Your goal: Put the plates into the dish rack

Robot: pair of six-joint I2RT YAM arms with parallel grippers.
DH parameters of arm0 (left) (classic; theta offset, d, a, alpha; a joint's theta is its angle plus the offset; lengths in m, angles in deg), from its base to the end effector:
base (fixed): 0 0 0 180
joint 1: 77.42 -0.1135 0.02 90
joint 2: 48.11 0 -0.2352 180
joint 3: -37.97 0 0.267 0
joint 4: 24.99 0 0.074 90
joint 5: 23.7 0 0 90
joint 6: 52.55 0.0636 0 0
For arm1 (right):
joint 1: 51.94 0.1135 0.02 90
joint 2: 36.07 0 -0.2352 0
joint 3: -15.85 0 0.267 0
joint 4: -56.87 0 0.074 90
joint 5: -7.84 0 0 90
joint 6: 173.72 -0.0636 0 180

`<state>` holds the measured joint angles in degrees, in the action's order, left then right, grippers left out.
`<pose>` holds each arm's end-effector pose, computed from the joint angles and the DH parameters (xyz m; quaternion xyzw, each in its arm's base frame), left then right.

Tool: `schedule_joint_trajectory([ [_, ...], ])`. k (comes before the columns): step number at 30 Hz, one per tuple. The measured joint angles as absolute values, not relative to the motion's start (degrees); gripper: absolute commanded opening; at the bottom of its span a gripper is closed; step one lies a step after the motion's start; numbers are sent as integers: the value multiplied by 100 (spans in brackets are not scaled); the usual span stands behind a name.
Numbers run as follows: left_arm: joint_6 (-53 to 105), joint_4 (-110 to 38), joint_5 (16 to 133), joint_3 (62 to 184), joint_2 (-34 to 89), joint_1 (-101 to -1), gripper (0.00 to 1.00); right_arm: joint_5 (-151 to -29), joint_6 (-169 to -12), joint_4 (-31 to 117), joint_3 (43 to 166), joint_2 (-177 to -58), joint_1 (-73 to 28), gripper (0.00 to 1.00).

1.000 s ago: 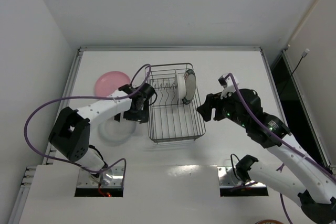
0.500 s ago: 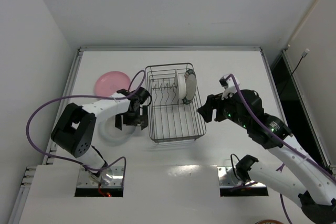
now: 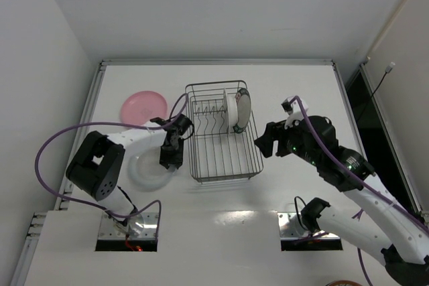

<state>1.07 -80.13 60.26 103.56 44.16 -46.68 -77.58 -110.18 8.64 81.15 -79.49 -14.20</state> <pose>0.2505 -0.1412 0.0928 -0.0528 0.9947 0.0044 0.0884 0.1771 0.1307 0.3137 -0.0625 0.8469 0.2512 0.4644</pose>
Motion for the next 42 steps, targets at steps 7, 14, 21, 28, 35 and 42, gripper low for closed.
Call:
schedule_joint_trajectory([
  [7,207,-8288,6011,10454,4196,-4661,0,-7725,-11018,864,8115,-7923,-1418,67],
  [14,203,-8666,6072,10998,3745,-4657,0,-7721,-11025,861,8115,-7896,-1420,67],
  [21,222,-8804,6052,11346,3420,-4633,0,-7721,-11027,861,8115,-7877,-1420,67],
  [28,242,-8940,5976,11348,3352,-4626,0,-7719,-11033,864,8115,-7877,-1420,67],
  [35,220,-9438,5517,11792,3087,-4629,0,-7719,-11053,870,8113,-7879,-1420,67],
  [42,139,-9600,5250,12207,2917,-4622,0,-7719,-11077,914,8080,-7956,-1420,67],
])
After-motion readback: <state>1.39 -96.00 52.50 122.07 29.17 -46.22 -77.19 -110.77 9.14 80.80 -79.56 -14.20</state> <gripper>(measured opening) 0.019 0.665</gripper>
